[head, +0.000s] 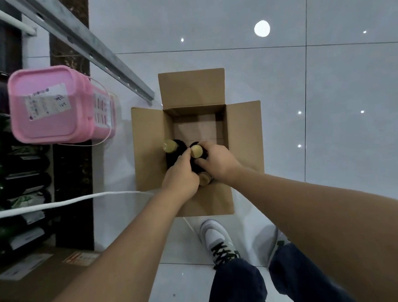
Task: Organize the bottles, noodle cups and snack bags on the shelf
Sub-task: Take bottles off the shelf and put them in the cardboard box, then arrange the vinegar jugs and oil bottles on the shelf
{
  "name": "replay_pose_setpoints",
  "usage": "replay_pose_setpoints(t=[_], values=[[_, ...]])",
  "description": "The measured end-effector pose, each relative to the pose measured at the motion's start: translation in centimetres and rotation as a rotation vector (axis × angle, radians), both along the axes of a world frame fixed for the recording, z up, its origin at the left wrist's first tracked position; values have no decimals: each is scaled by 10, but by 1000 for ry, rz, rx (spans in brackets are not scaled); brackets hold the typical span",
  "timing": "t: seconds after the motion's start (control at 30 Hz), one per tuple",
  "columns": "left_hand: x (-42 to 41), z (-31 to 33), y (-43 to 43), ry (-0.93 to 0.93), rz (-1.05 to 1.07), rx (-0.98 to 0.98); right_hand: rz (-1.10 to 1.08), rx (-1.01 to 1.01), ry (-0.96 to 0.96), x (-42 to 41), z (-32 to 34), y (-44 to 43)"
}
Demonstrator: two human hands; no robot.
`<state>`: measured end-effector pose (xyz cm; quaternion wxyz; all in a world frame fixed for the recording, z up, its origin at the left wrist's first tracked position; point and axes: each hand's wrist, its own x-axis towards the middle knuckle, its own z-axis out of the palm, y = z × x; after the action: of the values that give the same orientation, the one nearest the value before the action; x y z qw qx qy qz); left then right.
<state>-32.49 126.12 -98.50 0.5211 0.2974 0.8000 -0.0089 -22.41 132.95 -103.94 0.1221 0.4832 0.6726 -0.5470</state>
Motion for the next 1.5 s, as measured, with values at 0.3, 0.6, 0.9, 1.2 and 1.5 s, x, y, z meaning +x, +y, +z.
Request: replay_pose_setpoints(t=[0.3,0.6,0.9,1.2,1.5], values=[[4,28,-1,0,166,110,-94,-70,4,8,34,0],[53,243,67,-71,894,699,-494,40,424,26,280,73],[33,552,77,-152,931,1047,-360,133,831,40,628,89],[70,794,-25,81,833,1357,-36,117,1090,70,840,22],[96,895,-155,377,916,1476,274,43,1264,51,939,-62]])
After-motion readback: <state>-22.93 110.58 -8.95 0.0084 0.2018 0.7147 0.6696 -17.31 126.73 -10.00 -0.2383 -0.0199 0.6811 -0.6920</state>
